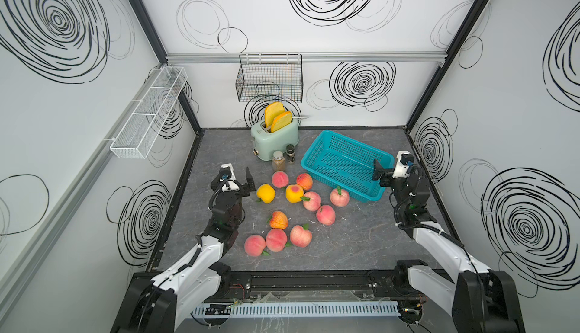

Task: Put the peaches into the basket
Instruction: Pick up the peach from the center of the board.

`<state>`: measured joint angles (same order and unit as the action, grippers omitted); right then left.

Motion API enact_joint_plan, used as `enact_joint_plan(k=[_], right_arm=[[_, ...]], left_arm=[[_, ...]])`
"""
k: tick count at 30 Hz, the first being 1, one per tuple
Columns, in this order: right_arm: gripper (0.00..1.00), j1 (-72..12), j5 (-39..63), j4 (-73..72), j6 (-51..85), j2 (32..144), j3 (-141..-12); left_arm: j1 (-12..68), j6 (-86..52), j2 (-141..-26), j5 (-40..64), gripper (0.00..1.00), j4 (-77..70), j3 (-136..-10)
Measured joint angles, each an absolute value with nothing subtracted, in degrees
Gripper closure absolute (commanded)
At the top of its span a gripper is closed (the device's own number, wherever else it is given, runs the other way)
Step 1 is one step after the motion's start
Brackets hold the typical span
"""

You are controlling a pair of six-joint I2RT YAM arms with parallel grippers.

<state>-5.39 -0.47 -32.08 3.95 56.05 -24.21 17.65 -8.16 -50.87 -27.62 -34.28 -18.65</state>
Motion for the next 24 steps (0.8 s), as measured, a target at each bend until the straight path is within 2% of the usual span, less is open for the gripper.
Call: enact_joint_plan(k=[6,11,16,24], right_arm=[[0.01,-12.5,-0.5,-21.3,5.8,46.7,-24.7],[0.01,-19.5,0.0,-12.2,6.0,44.2,-26.8],[0.01,-23.7,3.9,-3.5,6.0,46.7,-32.1],[0.01,-29.2,11.4,2.9,8.0,47.4,-31.0]], left_arm=[[26.5,-14.7,-40.7,-30.0,0.02,-14.5,-25.3],[31.1,-18.1,-39.5,-28.6,0.02,0.3,-32.2],[35.0,-22.2,-44.2,-21.6,0.02,11.1,-38.6],[50.8,-24.8,-55.5,-14.4,0.02,17.2,-41.1]])
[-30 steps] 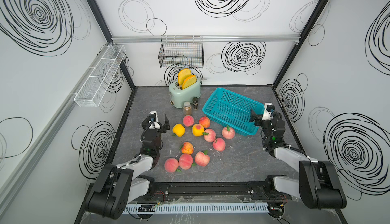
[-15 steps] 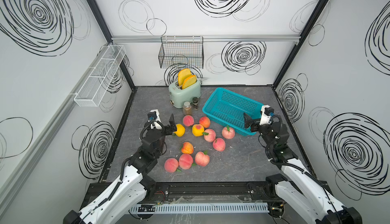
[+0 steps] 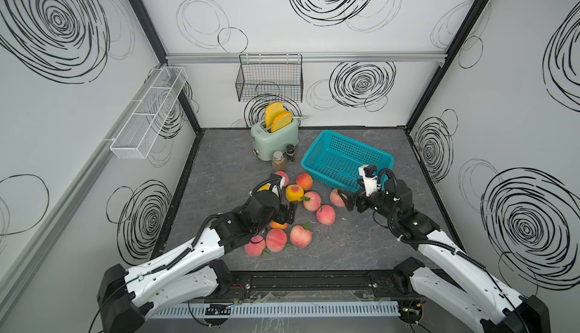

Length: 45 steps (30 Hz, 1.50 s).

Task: Put the peaches into the basket
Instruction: Pick up the peach from the center of the board.

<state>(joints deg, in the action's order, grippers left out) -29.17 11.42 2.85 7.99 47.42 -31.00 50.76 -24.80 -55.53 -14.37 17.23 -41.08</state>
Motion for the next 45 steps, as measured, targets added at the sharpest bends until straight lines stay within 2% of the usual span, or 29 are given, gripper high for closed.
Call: enact_joint_plan(k=[9,20,36,45], right_arm=[[0.01,-36.4,12.1,2.2,11.4,53.1,-28.1],[0.01,-40.8,11.5,-0.6,12.3,64.8,-28.1],[0.01,-43.2,7.5,-4.8,12.3,74.1,-28.4],[0.09,-43.3,6.9,-6.5,12.2,77.7,-28.5]], left_arm=[[54.8,-25.8,-62.5,-8.6,0.02,15.6,-41.2],[54.5,-27.3,-61.2,-3.9,0.02,14.5,-40.9],[52.1,-28.1,-60.4,0.9,0.02,13.0,-38.7],[49.9,-28.4,-60.4,3.7,0.02,11.0,-37.1]])
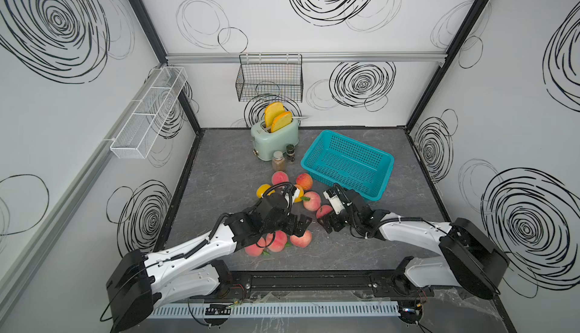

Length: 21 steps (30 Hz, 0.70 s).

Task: Put the peaches into the basket
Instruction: Pick up the peach from the center of the board.

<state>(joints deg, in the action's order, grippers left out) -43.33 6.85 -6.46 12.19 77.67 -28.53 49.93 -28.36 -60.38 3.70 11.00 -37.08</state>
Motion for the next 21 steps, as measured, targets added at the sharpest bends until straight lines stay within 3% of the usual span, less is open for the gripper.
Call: enact_joint_plan(k=[11,16,21], right_arm=[[0.20,-43.3,6.5,-8.2,12.1,78.8,-28.6],[0.35,-43.3,6.4,-8.5,11.9,79.0,-28.6],[0.39,-43.3,6.4,-8.6,12.0,79.0,-28.6]], left_arm=[[49.4,-29.0,-60.4,5.1,0.02,9.6,-35.5],[49.4,-29.6,-60.0,5.2,0.02,9.0,-34.6],[49.4,-29.9,-58.8,5.2,0.02,9.1,-34.0]])
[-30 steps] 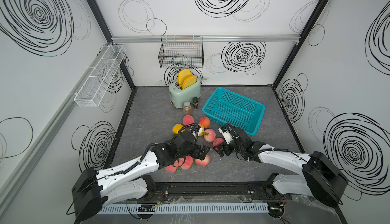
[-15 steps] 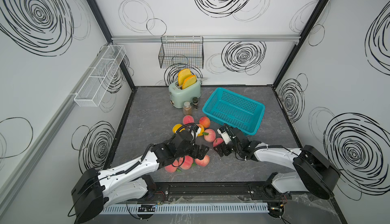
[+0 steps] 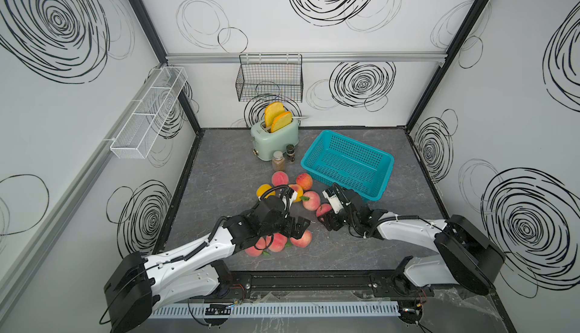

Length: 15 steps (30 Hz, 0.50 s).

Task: Put the peaches into the basket
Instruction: Pick up the peach from the center of the board.

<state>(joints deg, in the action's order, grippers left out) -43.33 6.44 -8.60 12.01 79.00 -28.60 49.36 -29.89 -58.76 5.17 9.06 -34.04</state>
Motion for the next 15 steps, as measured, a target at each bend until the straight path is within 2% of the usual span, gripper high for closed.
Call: enact_joint_plan(k=[15], right_arm=[[0.41,-43.3,6.0,-4.9,12.0,70.9,-29.3]], left_arm=[[49.1,-30.5,-55.5,5.6,0.02,9.1,-32.8]])
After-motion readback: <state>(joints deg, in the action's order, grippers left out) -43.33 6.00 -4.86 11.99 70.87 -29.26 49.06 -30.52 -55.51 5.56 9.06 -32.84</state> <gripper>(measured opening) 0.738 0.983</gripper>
